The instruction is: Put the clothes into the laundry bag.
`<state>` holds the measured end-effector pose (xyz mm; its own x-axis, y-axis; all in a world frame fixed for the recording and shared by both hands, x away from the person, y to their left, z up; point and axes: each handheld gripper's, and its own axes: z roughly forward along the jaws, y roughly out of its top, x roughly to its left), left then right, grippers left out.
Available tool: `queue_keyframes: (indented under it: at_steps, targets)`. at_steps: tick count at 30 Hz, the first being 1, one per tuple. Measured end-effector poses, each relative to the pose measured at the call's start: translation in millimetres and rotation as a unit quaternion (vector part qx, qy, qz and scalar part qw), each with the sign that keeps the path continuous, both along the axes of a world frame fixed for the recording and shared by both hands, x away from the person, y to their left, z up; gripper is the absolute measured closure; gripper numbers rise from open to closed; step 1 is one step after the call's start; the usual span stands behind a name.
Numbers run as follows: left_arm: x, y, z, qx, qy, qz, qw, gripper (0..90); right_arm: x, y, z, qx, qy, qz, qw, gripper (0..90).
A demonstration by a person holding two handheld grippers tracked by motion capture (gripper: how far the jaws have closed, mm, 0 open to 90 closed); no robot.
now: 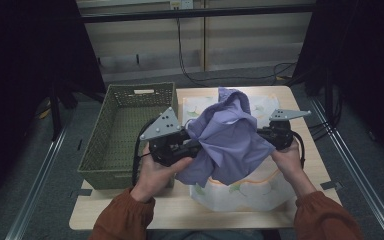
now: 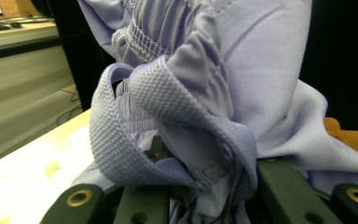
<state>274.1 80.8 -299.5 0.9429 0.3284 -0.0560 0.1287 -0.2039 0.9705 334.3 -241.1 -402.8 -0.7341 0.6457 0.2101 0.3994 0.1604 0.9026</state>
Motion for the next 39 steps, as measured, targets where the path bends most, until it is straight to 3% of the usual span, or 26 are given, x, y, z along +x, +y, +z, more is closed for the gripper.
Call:
queue_keyframes:
  at_steps: [11,15,26,39]
  targets:
    - [3.4,-16.4,-31.9,0.042,0.026,-0.012,0.9987,75.5,0.9,-1.0,0.5,0.007,0.004,0.003,1.0000,89.4]
    - [10.0,-22.7,-46.5,0.041,0.040,-0.013,0.9983,75.4,1.2,-0.4,0.7,0.008,0.006,0.005,0.9999,89.4]
    - [10.8,-41.2,-67.9,0.073,0.049,-0.030,0.9957,75.2,1.4,0.2,-0.2,0.006,0.011,0.007,0.9999,89.4]
    - [16.9,-50.3,-94.1,0.116,0.057,-0.024,0.9913,75.3,1.8,1.7,-1.2,0.000,0.014,0.010,0.9999,89.4]
